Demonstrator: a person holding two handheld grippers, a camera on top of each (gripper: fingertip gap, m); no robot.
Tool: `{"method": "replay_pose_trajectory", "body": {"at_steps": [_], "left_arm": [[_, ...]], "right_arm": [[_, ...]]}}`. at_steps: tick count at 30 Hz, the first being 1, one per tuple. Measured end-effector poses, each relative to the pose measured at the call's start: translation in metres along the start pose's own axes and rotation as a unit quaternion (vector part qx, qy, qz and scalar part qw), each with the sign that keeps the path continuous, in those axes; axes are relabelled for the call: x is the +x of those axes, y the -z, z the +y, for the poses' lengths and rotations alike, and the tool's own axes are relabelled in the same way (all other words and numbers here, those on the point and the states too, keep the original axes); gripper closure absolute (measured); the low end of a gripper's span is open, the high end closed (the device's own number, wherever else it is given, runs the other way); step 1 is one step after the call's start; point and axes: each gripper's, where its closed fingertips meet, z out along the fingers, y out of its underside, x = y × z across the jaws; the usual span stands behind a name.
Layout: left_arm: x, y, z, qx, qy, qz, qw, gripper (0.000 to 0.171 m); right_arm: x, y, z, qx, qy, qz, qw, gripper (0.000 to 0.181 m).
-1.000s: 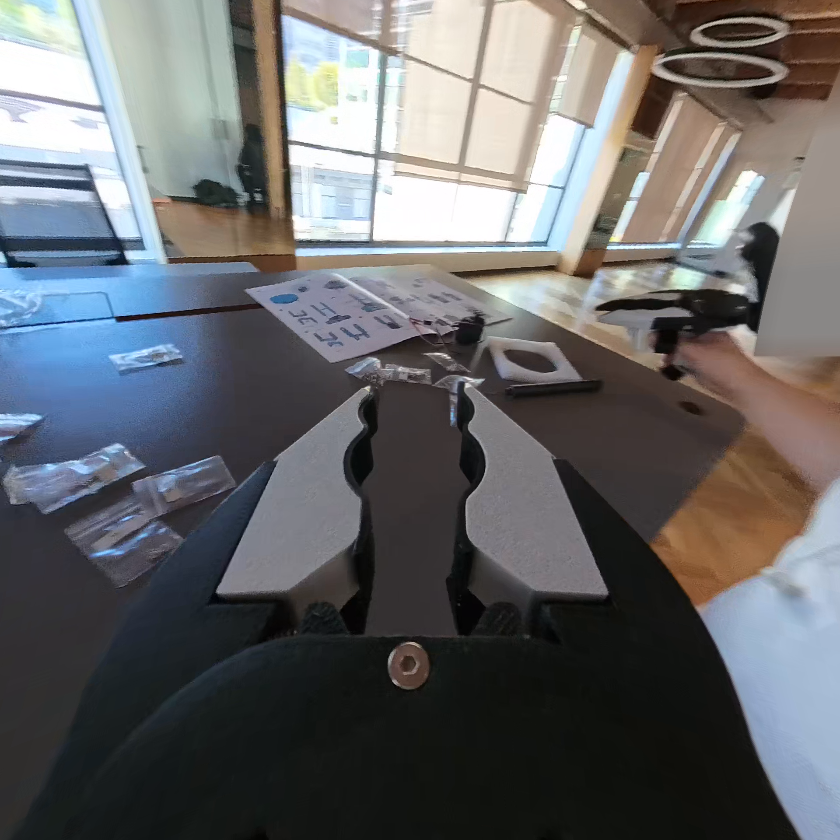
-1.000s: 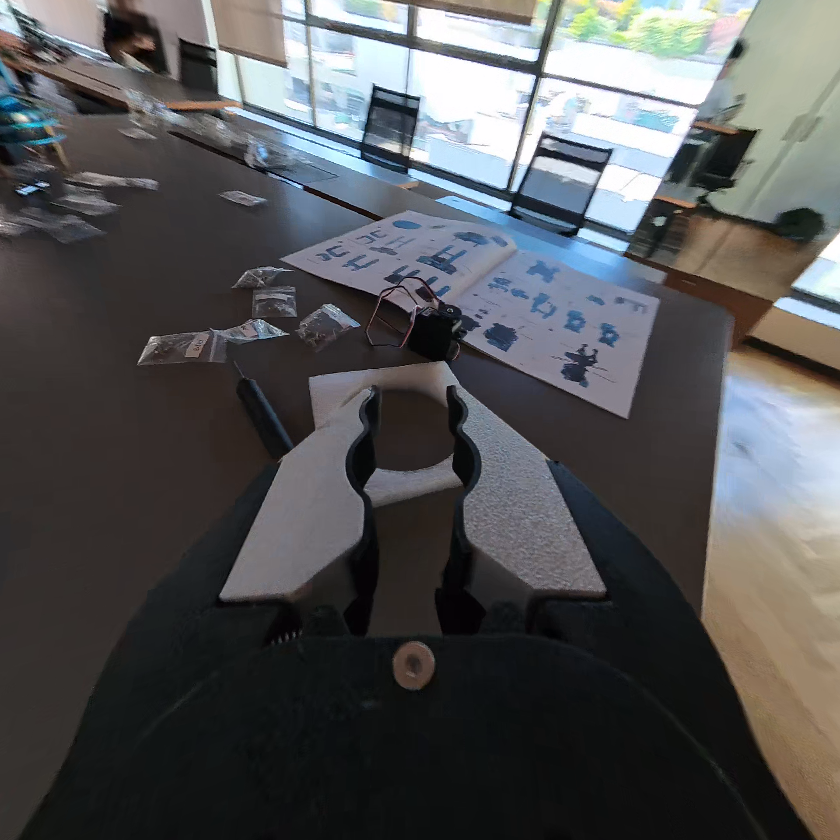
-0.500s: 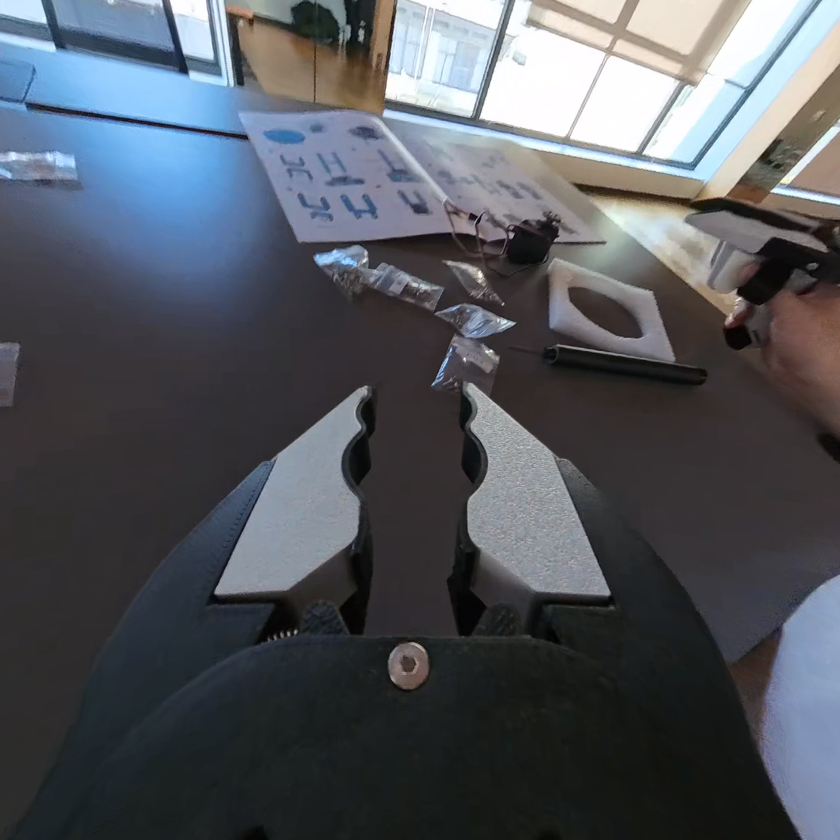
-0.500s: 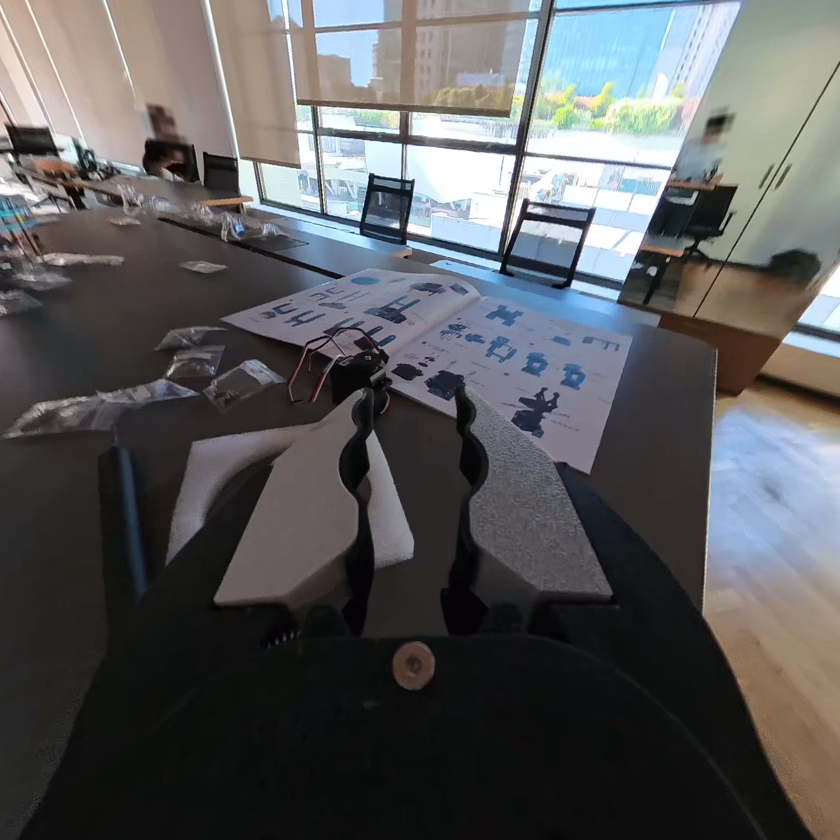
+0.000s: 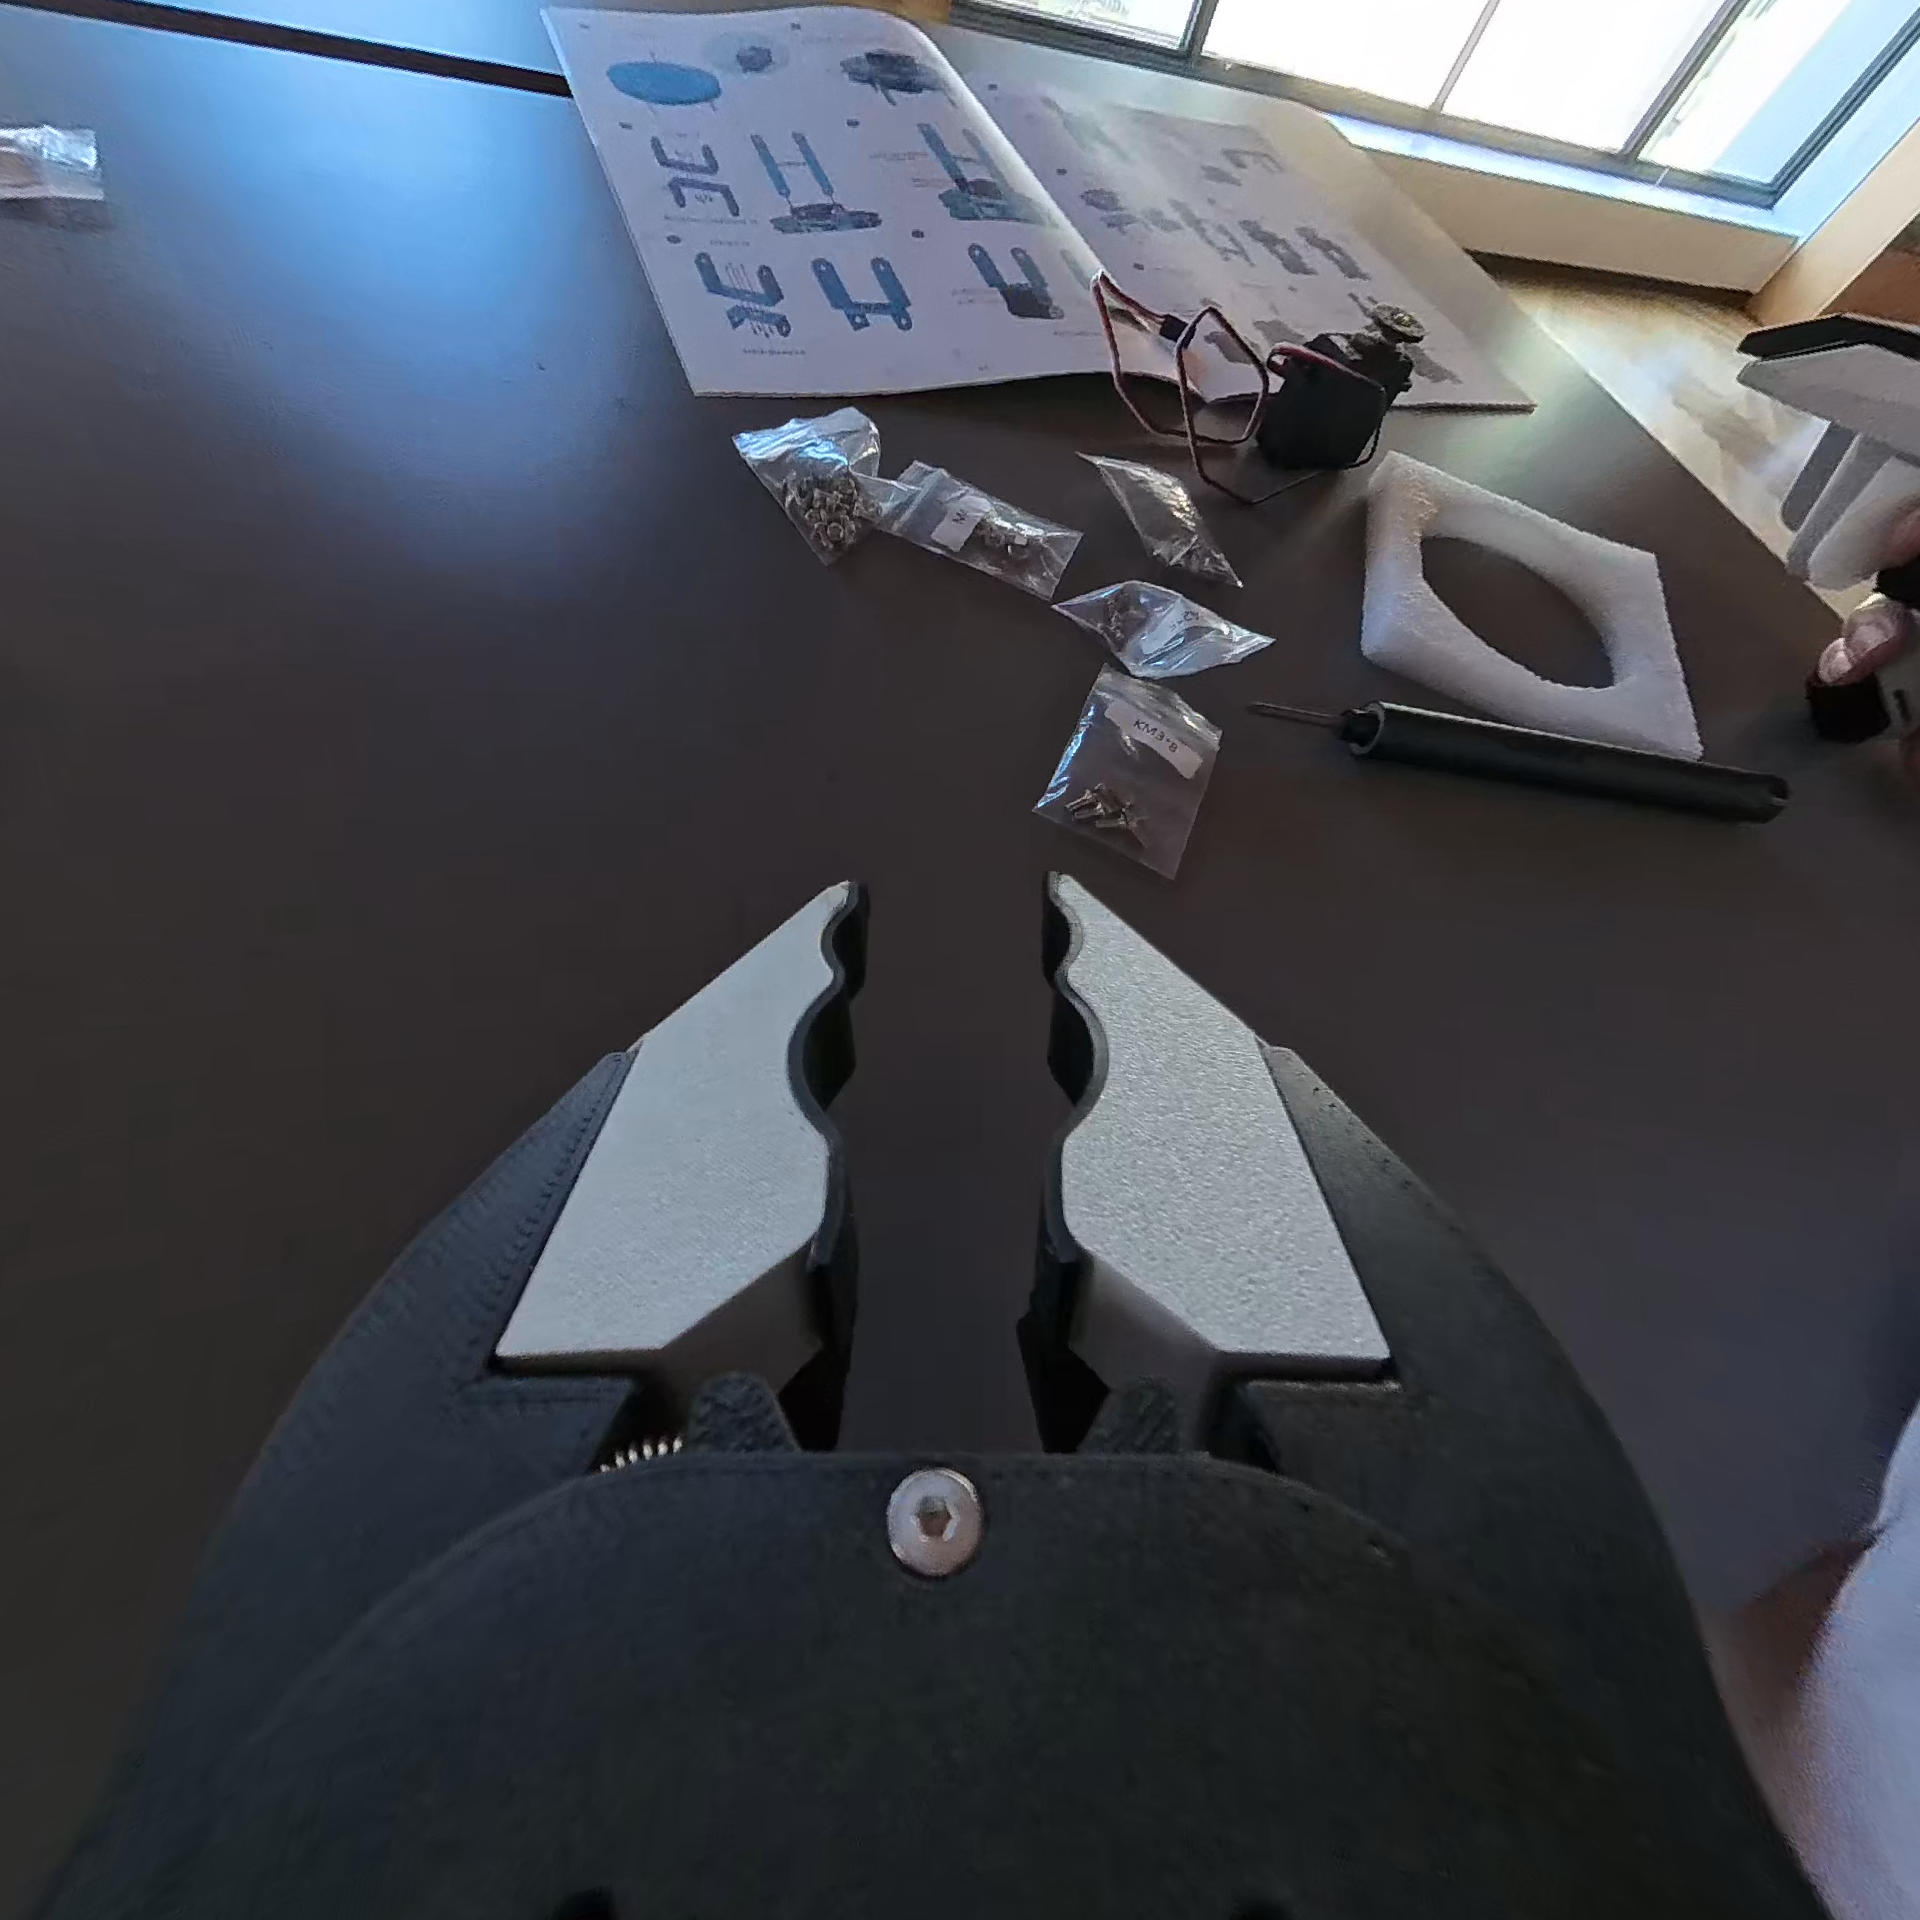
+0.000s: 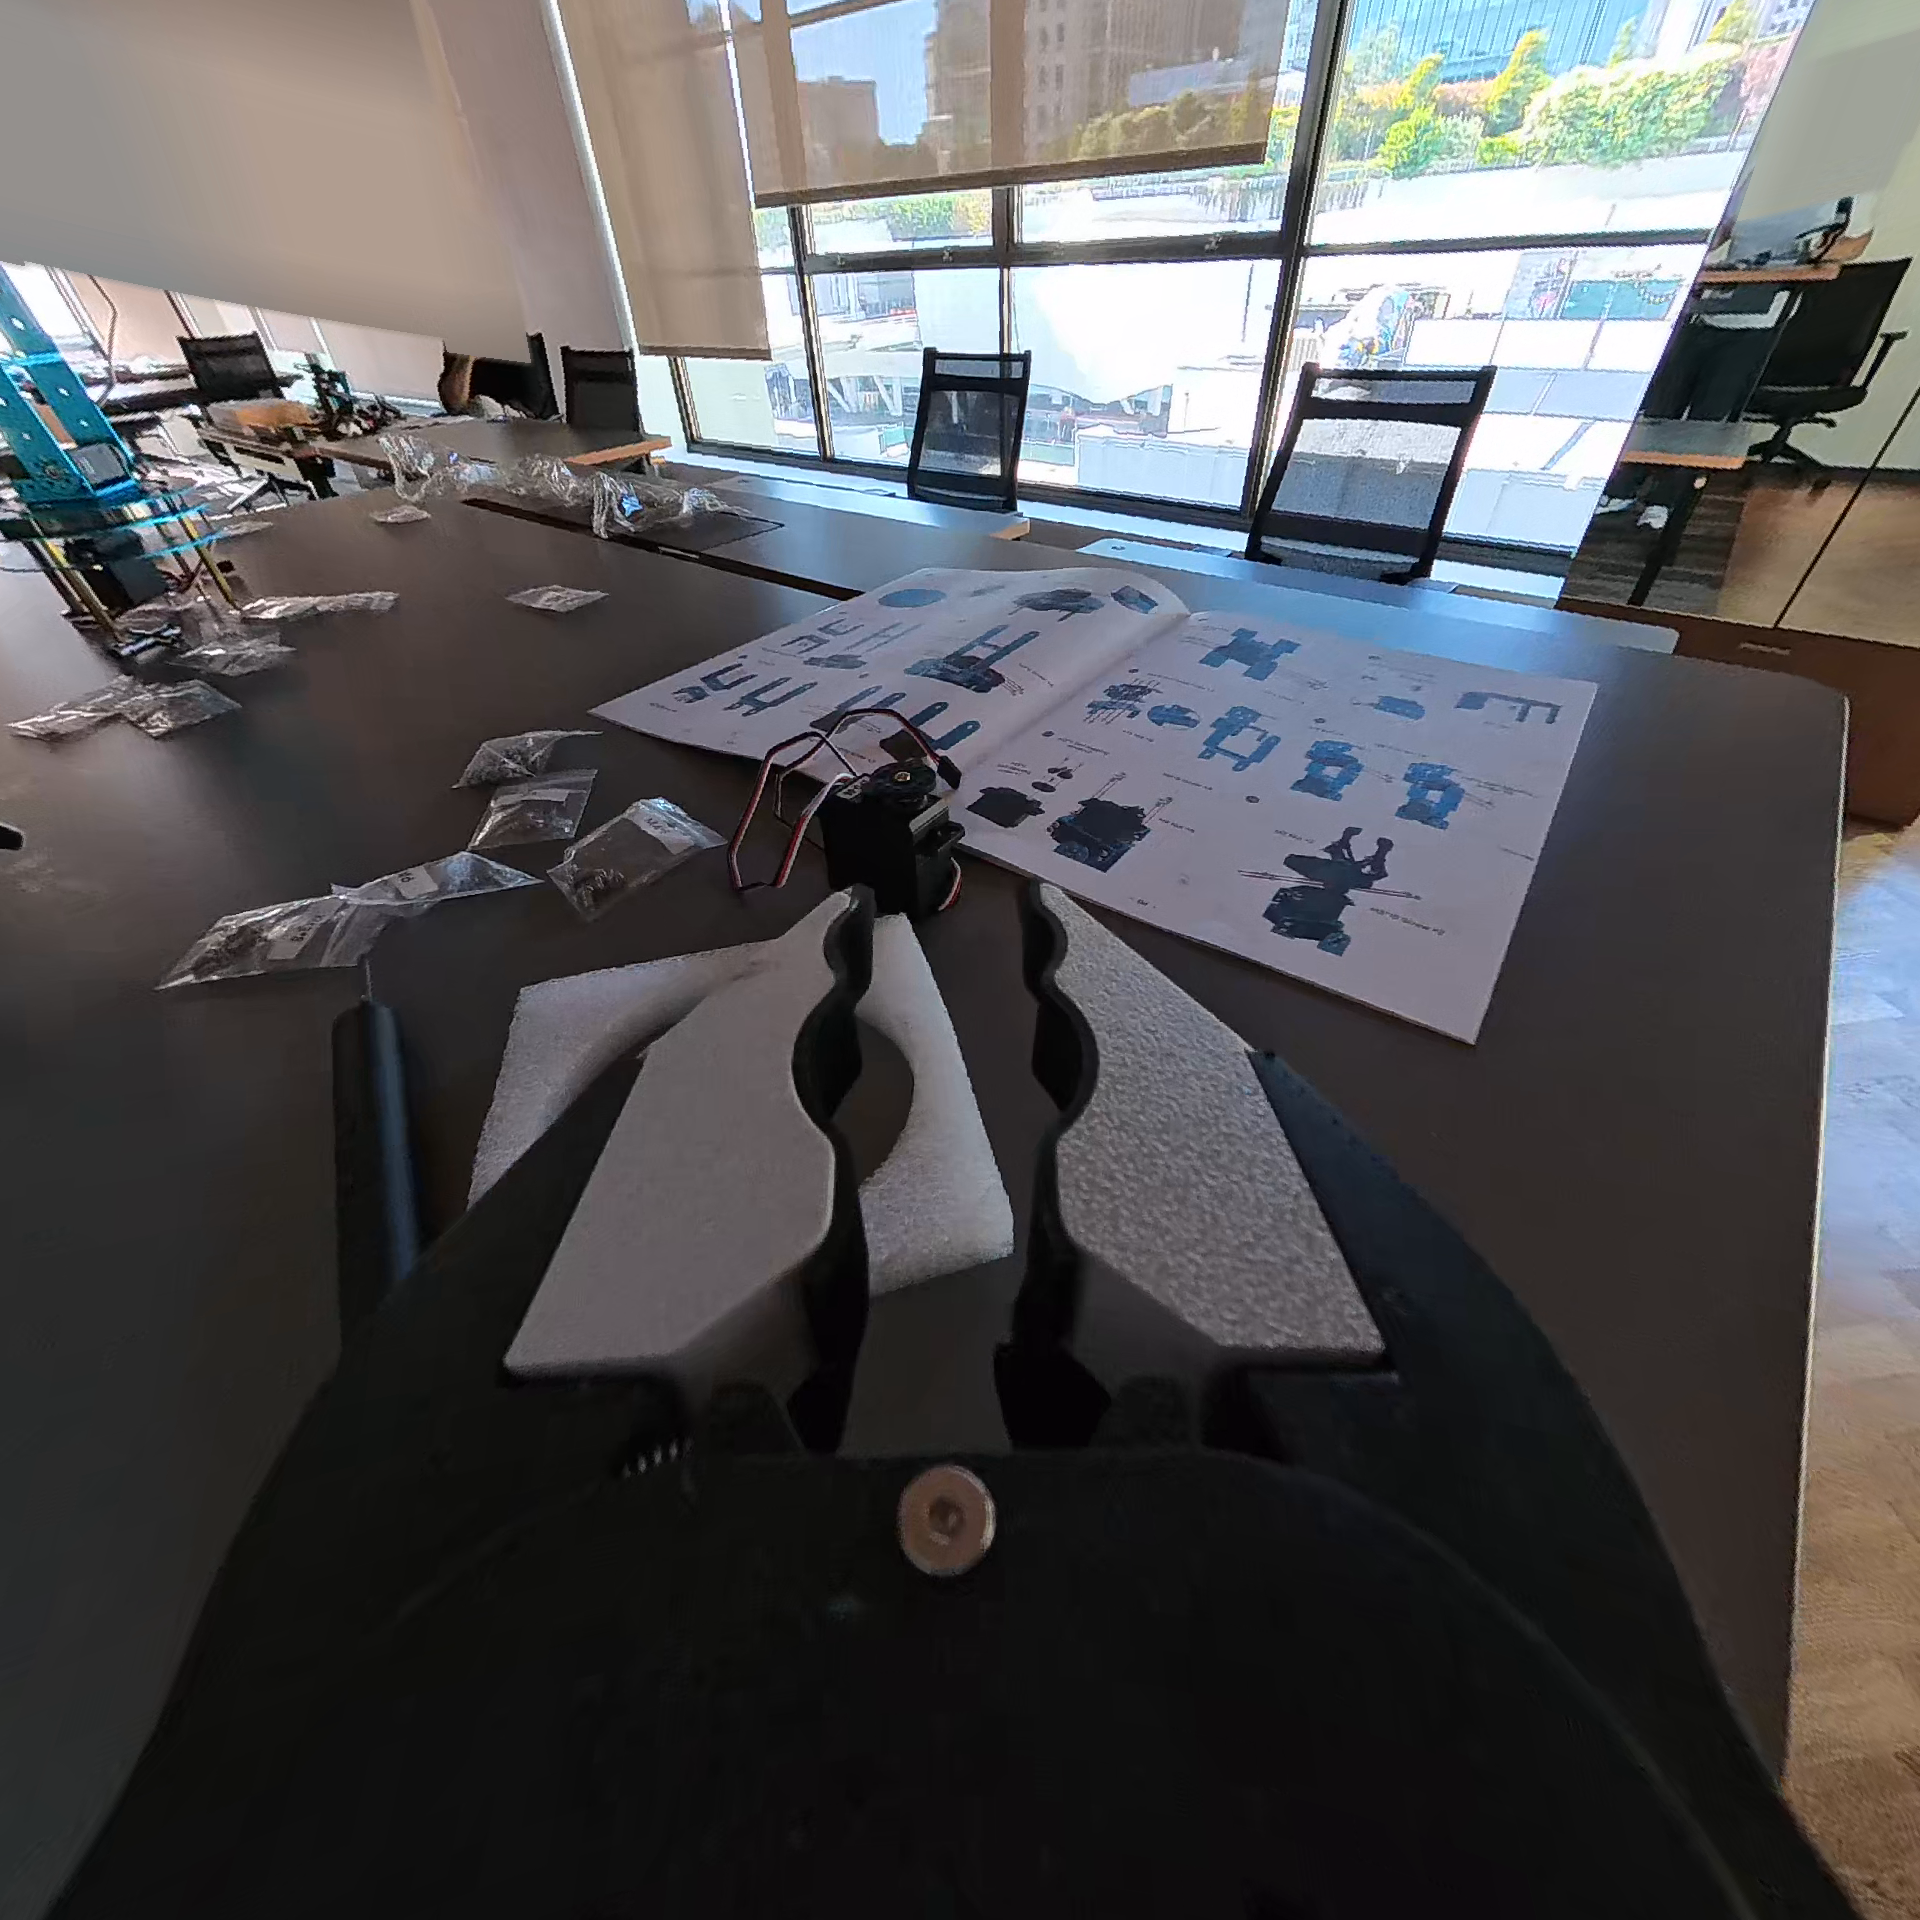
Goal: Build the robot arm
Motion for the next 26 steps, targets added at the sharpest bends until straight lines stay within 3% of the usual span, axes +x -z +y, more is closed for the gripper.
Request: {"method": "replay_pose_trajectory", "body": {"at_steps": [26], "left_arm": [[0.000, -0.012, 0.016, -0.059, -0.021, -0.018, 0.998, 0.139]], "right_arm": [[-0.003, -0.001, 0.002, -0.006, -0.002, -0.009, 1.000, 0.154]]}}
